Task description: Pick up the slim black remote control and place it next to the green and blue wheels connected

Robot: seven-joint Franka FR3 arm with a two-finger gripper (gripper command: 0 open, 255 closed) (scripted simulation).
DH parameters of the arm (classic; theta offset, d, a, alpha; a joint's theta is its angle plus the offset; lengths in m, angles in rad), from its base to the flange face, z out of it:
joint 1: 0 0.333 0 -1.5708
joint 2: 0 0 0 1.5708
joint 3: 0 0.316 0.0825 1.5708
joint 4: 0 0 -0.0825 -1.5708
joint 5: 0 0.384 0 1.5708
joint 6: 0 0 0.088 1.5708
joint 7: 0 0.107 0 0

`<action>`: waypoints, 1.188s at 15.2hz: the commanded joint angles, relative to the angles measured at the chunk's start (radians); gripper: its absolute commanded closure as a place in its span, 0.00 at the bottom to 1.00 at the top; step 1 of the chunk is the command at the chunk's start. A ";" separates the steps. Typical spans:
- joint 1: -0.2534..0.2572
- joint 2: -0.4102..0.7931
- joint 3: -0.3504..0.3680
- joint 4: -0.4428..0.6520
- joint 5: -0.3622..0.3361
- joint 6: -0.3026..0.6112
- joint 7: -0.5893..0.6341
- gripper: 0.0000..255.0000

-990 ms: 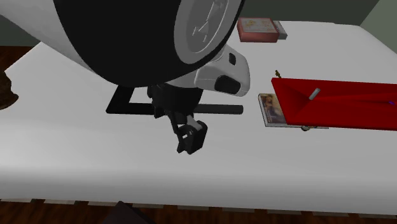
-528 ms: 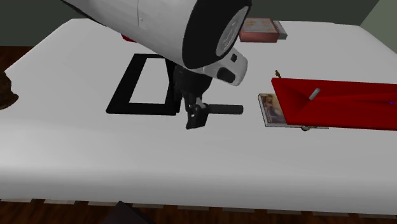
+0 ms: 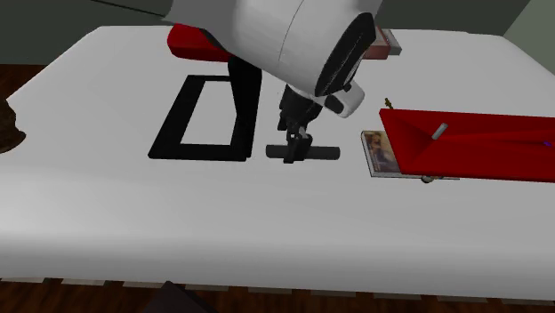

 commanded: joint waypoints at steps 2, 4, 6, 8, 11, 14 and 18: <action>0.008 0.111 -0.023 0.112 -0.016 0.007 0.091 0.00; 0.014 0.184 -0.040 0.190 -0.022 0.006 0.145 0.00; 0.016 0.203 -0.044 0.199 -0.023 0.016 0.156 0.00; 0.019 0.212 -0.043 0.186 -0.023 0.039 0.156 0.00; 0.024 0.227 -0.043 0.168 -0.023 0.073 0.155 0.00; 0.027 0.236 -0.042 0.159 -0.023 0.090 0.155 0.00; 0.027 0.236 -0.042 0.159 -0.023 0.090 0.155 0.00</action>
